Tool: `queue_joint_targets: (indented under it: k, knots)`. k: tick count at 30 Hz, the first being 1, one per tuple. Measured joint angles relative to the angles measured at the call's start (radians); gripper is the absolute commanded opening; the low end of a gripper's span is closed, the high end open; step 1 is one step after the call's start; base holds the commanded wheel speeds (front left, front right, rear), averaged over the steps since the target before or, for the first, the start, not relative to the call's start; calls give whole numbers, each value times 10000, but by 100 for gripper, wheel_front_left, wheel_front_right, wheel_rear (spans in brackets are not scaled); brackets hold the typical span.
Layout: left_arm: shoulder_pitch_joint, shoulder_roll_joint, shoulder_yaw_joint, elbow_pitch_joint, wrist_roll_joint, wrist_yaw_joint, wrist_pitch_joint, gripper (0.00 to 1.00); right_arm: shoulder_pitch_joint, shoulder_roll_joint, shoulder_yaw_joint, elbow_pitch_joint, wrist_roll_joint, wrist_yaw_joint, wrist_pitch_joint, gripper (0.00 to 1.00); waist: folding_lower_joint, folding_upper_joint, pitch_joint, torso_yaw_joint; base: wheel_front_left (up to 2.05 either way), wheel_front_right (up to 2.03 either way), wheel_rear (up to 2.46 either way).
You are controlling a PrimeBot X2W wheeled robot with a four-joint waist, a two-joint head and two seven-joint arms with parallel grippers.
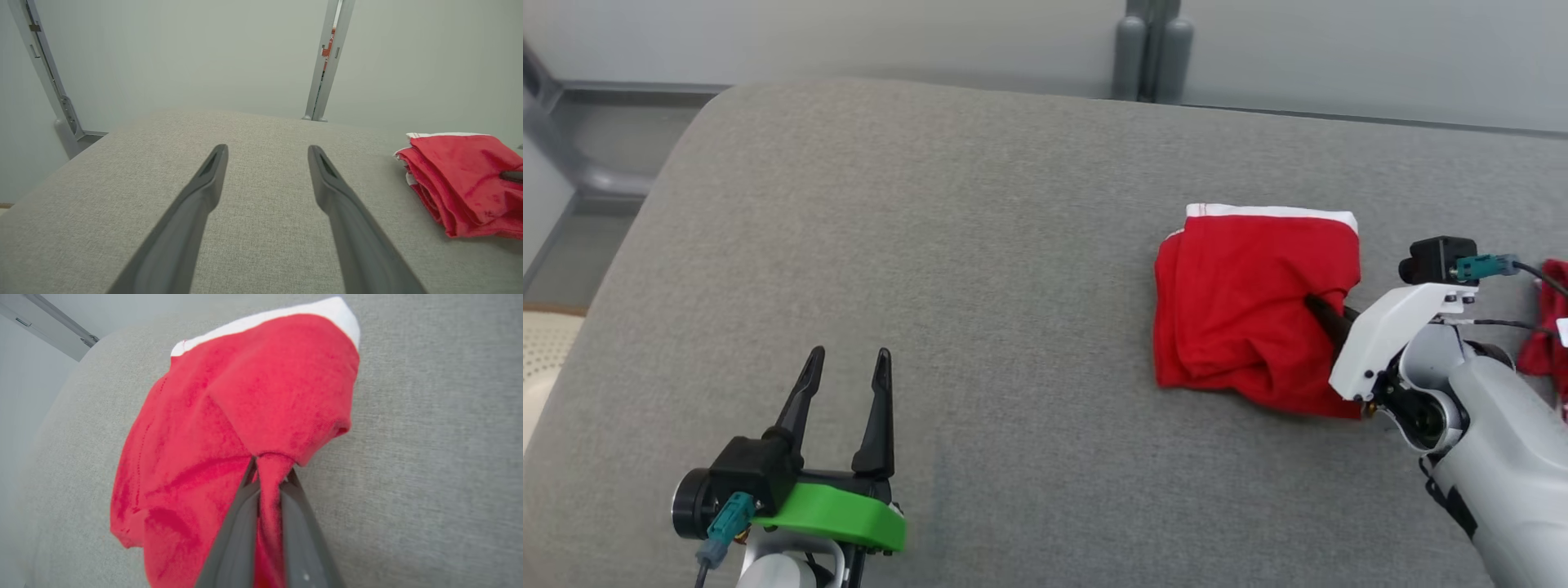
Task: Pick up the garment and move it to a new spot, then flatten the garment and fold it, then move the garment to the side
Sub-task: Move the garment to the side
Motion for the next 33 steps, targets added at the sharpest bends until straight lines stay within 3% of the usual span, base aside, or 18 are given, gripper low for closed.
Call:
queue_joint_targets:
  k: [17,23,33]
  knots:
    - [-401,391,-226,-357,77,10,301,100,-571,-1925,696,-1212,878,-2,842,0,0,0,243,-2886,0,0,0]
    - [-652,606,-244,-623,140,13,500,100,-1098,-2987,1653,-1565,970,0,1131,0,0,1,1001,-3227,0,0,0]
    - [-988,711,-280,-859,157,92,577,100,-2387,-5210,2897,-2048,1145,2,765,0,0,0,2361,-3207,0,0,0]
